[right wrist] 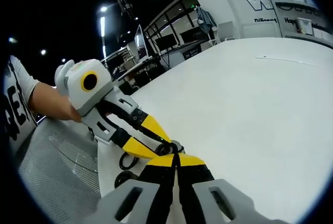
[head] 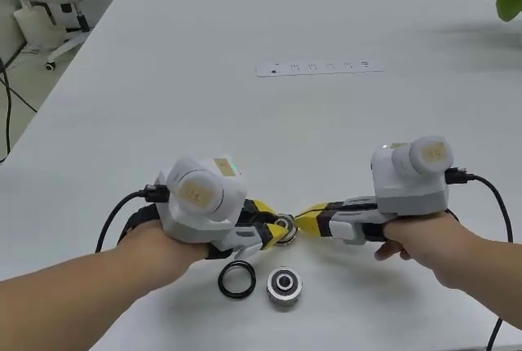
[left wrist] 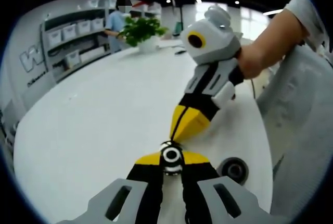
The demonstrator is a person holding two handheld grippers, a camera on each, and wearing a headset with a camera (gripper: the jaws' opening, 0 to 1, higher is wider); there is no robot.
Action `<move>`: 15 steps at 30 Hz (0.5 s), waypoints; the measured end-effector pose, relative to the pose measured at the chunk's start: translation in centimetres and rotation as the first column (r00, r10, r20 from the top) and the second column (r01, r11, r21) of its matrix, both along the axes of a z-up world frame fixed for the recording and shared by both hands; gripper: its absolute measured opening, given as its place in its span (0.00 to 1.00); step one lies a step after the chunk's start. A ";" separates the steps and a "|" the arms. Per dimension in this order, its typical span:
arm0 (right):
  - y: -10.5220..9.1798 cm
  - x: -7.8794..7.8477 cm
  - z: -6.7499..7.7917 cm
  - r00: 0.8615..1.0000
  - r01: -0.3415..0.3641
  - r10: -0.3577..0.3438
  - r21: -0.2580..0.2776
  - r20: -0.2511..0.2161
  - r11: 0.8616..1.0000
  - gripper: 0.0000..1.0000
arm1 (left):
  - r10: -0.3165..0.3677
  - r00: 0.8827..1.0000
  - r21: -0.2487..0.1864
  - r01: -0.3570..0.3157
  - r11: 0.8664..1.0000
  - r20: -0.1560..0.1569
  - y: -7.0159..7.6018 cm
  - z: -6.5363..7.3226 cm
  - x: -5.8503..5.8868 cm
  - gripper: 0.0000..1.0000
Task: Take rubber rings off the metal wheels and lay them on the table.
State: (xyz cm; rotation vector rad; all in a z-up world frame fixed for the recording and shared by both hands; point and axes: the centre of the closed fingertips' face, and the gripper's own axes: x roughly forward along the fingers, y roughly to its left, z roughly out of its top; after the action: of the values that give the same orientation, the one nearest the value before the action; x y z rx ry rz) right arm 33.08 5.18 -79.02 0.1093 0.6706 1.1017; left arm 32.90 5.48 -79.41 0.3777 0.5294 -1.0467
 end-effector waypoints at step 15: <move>2.0 -1.0 1.8 0.998 -0.056 0.056 0.069 0.004 0.996 0.00 | -0.002 1.000 0.010 0.002 1.000 -0.003 -0.1 0.0 0.0 0.12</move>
State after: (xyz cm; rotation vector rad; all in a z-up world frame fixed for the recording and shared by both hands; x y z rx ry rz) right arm 32.08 7.23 -77.22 0.1491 0.6371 1.1793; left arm 32.87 5.41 -79.45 0.3851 0.5374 -1.0469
